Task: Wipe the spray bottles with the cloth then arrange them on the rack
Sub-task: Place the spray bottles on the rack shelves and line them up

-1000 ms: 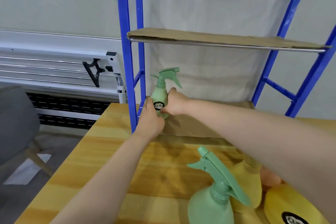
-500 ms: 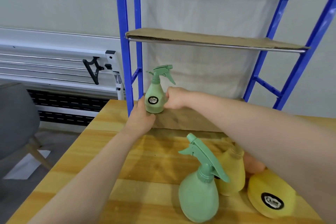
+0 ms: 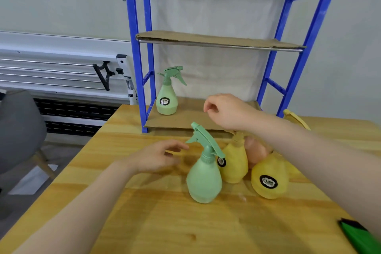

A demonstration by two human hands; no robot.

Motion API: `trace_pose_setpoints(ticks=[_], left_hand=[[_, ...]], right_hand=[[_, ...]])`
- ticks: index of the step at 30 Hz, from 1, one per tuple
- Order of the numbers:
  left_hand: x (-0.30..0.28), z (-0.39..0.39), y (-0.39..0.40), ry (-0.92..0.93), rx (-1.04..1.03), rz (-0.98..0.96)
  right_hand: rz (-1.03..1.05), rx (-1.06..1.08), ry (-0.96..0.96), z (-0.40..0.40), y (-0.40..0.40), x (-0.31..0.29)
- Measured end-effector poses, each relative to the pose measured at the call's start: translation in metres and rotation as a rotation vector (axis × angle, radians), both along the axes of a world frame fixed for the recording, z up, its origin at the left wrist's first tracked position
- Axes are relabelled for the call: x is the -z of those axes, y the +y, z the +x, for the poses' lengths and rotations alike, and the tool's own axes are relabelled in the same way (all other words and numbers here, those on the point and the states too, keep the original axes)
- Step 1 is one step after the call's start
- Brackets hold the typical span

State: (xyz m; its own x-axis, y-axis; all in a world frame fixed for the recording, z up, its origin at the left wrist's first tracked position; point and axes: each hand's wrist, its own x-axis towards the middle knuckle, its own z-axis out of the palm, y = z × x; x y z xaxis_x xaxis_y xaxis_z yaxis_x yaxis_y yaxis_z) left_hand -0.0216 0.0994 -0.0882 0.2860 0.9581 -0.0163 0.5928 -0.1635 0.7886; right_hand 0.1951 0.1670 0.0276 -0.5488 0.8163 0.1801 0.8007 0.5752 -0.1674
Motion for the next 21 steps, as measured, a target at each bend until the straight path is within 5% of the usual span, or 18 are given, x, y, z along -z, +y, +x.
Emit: trace_pose_setpoints(ticks=[8,21], left_hand=[[0.013,0.034,-0.04,-0.091,0.158,-0.209],[0.029,0.064,-0.057,0.004,-0.104,0.047]], right_hand=[[0.124,-0.128,0.209,0.031,-0.061,0.005],[0.018,-0.134,0.16,0.034,-0.088,0.033]])
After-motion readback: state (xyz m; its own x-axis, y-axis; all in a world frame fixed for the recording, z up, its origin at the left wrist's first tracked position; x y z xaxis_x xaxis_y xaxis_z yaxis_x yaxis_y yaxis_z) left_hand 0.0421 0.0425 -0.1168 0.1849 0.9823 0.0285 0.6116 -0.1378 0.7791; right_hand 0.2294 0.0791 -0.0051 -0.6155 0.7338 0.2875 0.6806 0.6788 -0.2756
